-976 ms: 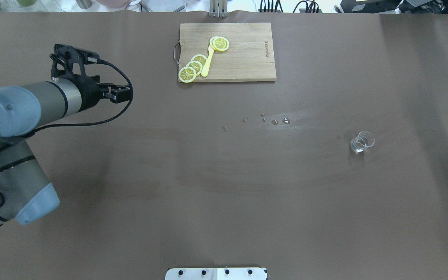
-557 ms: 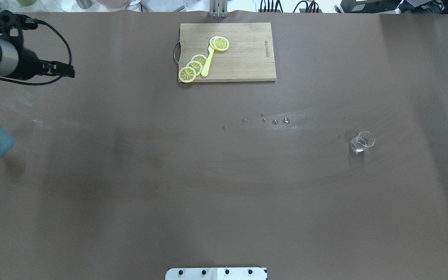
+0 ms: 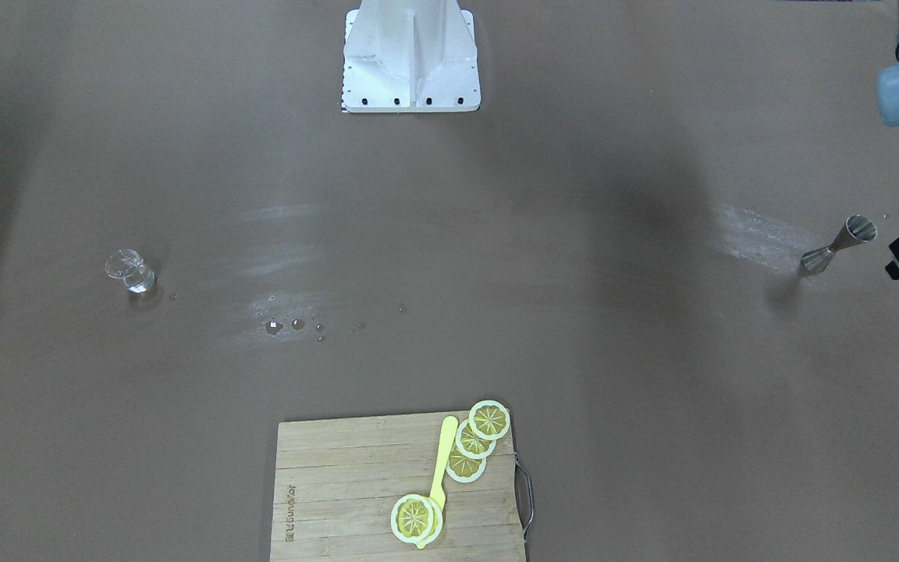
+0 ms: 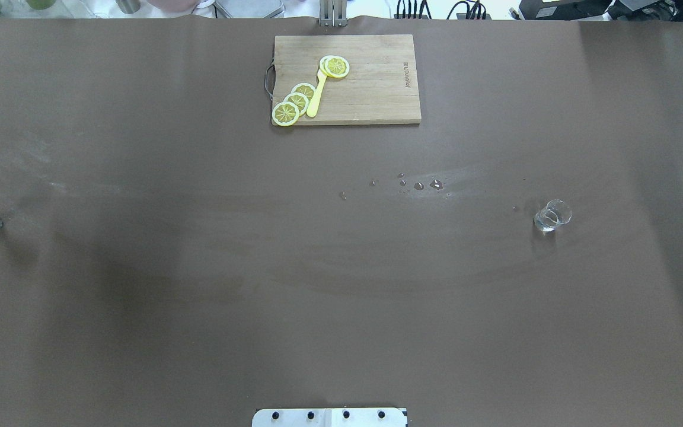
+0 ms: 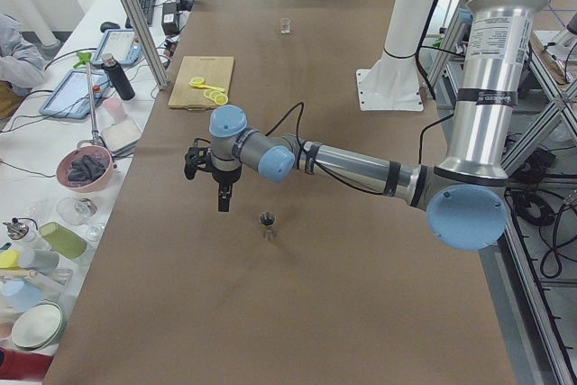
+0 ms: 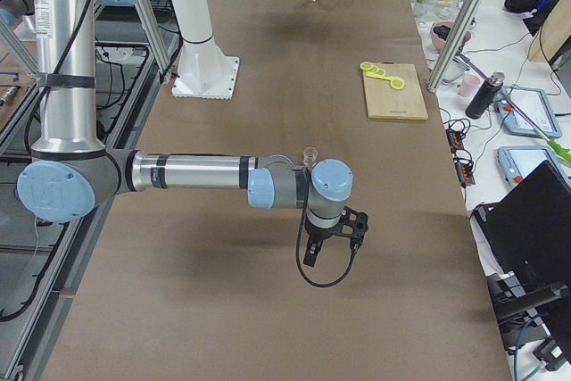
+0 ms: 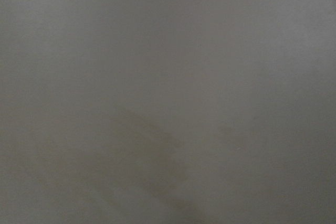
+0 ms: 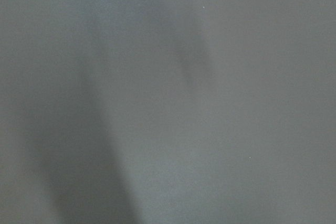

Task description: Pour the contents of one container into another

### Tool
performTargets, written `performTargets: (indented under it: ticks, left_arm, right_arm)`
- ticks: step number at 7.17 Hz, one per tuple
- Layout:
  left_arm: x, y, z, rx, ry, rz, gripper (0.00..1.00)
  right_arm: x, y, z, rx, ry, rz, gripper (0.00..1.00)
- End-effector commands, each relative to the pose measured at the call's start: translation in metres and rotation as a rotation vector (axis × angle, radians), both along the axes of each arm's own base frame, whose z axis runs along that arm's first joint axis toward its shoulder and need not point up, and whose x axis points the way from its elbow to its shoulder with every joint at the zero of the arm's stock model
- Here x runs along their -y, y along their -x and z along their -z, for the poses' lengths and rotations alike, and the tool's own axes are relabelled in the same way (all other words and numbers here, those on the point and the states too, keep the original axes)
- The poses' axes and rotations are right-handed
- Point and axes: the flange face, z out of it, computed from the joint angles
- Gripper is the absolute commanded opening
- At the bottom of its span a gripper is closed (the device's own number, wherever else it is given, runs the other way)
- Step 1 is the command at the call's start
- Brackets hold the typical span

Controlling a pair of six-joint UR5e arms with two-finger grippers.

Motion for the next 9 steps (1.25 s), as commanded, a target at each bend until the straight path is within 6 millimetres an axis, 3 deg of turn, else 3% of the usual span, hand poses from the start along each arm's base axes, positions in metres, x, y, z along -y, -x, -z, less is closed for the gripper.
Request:
performTargets:
  ticks: [1,2,4,5,7,9]
  left_arm:
    - [-0.055,0.079,-0.058,-0.087,0.085,-0.048,0.98]
    - [-0.07,0.108,-0.071,-0.1,0.158,0.014,0.98]
    - [-0.074,0.11,-0.056,-0.16,0.144,-0.016,0.98]
    - [-0.09,0.108,-0.07,-0.166,0.17,-0.017,0.98]
    - [-0.091,0.107,-0.077,-0.157,0.182,-0.018,0.98]
    - [-0.112,0.106,-0.096,-0.154,0.204,-0.019,0.98]
  right_arm:
    - [0.005,0.019,0.006,-0.01,-0.011,0.037,1.0]
    - [0.001,0.018,0.01,-0.014,0.022,0.037,1.0]
    - [-0.005,0.014,0.011,-0.016,0.049,0.031,1.0]
    - [-0.006,0.014,0.011,-0.015,0.05,0.032,1.0]
    - [-0.006,0.014,0.01,-0.015,0.053,0.032,1.0]
    - [-0.006,0.014,0.008,-0.015,0.055,0.033,1.0]
